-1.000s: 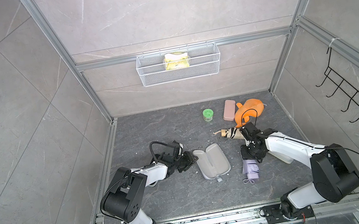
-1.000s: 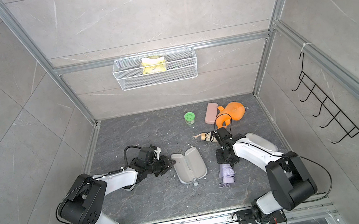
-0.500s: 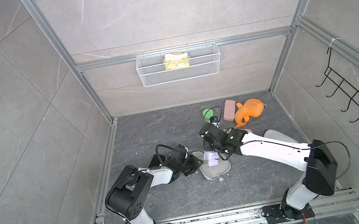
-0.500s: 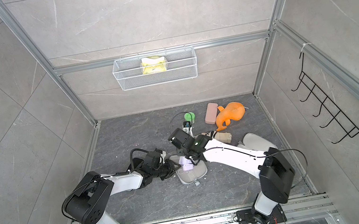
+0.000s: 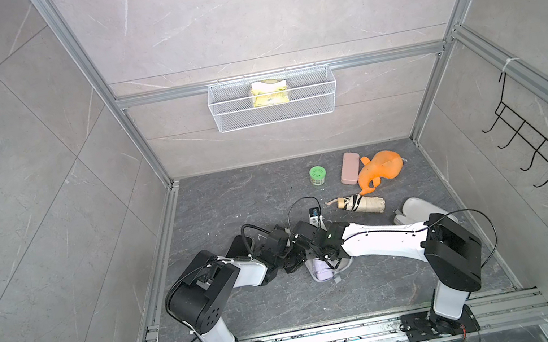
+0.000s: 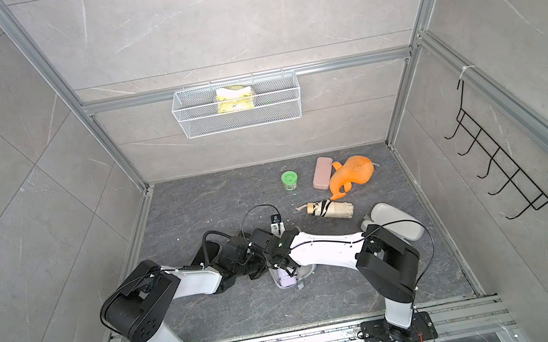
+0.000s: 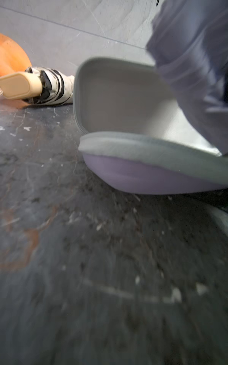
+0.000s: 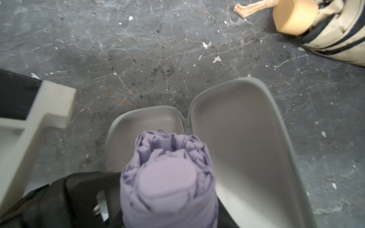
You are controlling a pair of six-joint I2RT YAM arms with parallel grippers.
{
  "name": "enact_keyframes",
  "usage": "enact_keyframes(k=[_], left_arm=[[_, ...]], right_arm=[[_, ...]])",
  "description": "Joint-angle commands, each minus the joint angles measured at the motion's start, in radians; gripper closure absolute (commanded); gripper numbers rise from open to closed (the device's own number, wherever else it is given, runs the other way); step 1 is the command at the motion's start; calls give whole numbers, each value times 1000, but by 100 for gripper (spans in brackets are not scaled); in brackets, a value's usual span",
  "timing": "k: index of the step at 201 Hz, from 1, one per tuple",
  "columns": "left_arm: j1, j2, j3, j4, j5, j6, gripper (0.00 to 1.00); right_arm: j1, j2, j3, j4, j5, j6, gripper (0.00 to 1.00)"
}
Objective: Put umbrellas into zippered umbrella sleeves
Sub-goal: Place the umbrella in the umbrella sleeve.
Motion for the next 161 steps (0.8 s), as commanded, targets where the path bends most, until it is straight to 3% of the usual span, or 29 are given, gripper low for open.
enact_keyframes(k=[1,45,81,111,161], left_arm=[[-7,31,-6,108,-30,-31,100],[-13,61,-25,187,-29,-68,100],[2,27,-15,97,-1,-2,100],[56,-9,34,-129,33,98,85],[88,-39,5,-110,93,106,61]], right_arm=[[-3,32,2,19,-12,17,74],[-3,113,40,10,-113,46,70],[-20,143,24,-10,-150,22,48],[-61,147,58,-32,-258,-43,34],[-77,84,98,-76,-319,-82,22]])
